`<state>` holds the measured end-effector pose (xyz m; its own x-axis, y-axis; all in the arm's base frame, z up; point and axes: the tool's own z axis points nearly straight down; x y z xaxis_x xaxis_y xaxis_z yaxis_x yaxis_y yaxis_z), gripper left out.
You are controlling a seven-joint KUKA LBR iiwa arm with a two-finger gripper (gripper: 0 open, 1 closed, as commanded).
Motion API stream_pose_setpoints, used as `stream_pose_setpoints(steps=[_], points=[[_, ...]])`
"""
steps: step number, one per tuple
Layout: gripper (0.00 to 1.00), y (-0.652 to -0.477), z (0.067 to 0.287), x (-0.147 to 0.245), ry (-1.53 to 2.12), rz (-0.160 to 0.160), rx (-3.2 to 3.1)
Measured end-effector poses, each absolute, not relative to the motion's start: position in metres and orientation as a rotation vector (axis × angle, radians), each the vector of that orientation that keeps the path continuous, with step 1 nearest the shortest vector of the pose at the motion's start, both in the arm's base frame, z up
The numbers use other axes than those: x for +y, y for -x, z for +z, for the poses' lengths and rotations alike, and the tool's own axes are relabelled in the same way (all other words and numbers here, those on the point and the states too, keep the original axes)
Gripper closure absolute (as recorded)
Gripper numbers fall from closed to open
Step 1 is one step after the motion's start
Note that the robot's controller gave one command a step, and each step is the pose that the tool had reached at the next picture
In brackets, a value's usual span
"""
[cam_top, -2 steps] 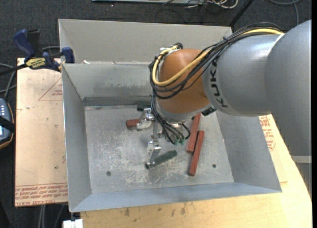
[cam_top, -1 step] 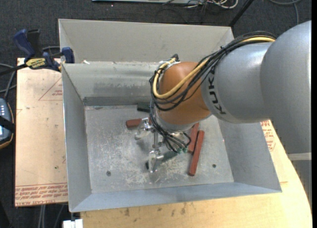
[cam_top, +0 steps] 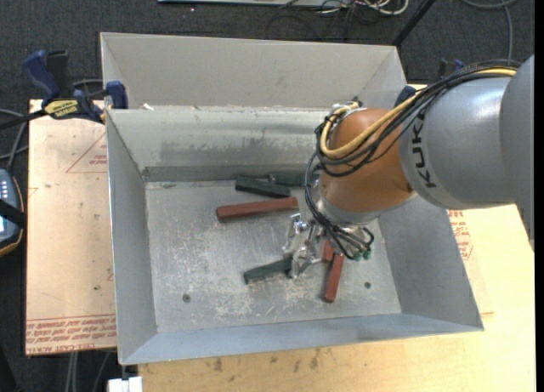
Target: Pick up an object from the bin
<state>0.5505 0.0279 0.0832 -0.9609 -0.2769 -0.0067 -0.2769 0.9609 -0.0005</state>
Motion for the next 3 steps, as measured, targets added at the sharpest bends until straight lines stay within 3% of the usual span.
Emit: stream_pose_setpoints(steps=[1,2,3], points=[[1.0,-0.551,0.083,0.028,0.438,0.001,3.104],[1.0,-0.555,0.112,0.038,0.427,0.002,3.115],[1.0,-0.55,0.214,0.03,0.518,0.002,3.096]])
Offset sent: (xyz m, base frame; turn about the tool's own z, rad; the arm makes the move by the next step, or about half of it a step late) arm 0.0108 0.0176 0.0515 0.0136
